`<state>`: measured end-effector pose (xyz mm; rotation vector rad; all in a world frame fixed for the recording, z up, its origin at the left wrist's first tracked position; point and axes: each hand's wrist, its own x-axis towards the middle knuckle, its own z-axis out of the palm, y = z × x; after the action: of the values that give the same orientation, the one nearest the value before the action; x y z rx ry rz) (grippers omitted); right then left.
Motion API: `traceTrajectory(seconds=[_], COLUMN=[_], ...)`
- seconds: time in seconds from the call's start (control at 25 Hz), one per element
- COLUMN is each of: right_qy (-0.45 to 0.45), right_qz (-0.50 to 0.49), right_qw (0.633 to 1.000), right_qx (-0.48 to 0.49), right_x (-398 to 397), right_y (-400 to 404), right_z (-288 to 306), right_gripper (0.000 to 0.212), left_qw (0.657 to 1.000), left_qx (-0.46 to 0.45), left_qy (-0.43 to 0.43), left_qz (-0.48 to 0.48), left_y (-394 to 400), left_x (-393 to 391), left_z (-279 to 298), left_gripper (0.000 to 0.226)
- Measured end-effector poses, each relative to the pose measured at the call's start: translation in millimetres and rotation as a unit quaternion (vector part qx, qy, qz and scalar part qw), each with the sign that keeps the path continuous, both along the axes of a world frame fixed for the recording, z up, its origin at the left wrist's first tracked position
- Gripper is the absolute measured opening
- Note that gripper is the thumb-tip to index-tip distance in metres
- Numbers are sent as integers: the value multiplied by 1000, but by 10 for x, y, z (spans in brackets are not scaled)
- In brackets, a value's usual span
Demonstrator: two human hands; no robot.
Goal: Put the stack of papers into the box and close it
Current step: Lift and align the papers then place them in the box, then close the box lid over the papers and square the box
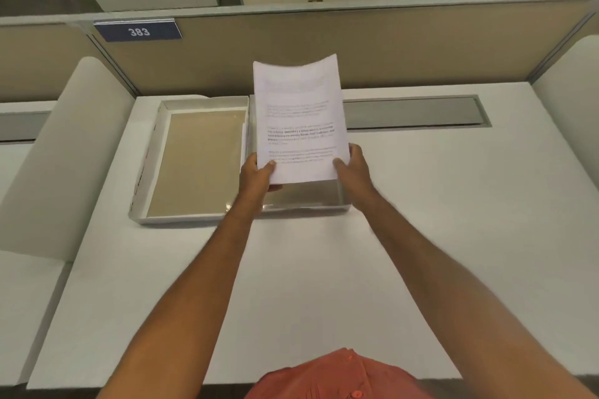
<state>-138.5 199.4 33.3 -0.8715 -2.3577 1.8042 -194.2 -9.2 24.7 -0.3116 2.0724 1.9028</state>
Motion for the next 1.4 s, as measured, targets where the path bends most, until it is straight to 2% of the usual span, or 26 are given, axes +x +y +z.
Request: traceTrajectory(seconds=[0.2,0.36,0.48,0.6,0.72,0.84,0.96,1.04,1.16,1.2,1.28,1.4], right_qy=[-100,-146,-161,-122,-81,-57,-83,-77,-56,-38,11,50], right_qz=[-16,-25,-29,-26,-7,24,105,110,123,128,148,196], right_qw=[995,988,987,991,985,965,946,939,921,927,936,934], right_qx=[-15,-29,-2,42,152,253,295,317,367,351,318,294], right_x=[-447,-487,-504,-488,-421,-367,-315,-313,-330,-329,-296,-234], right_y=[-97,-158,-176,-215,-336,-369,-320,-330,-403,-446,-573,-847], right_z=[-440,-789,-921,-957,-971,-1022,-1086,-1079,-1051,-1006,-923,-812], right_gripper=[48,47,45,49,60,67,55,52,47,48,48,46], left_qw=[991,981,966,946,935,904,865,847,847,849,861,887], left_qx=[-55,-107,-223,-314,-355,-423,-485,-512,-505,-498,-478,-436], left_qy=[-124,-160,-129,-80,-2,59,110,111,116,132,161,127], left_qz=[13,4,-14,-13,8,-26,-72,-94,-121,-115,-58,80], left_y=[40,26,68,140,190,224,236,205,172,155,60,-200], left_x=[-445,-510,-532,-481,-428,-343,-312,-331,-272,-211,-56,165], left_z=[-438,-770,-902,-918,-972,-1031,-1051,-1016,-865,-816,-753,-760], left_gripper=[33,28,33,38,43,63,51,48,56,58,55,52])
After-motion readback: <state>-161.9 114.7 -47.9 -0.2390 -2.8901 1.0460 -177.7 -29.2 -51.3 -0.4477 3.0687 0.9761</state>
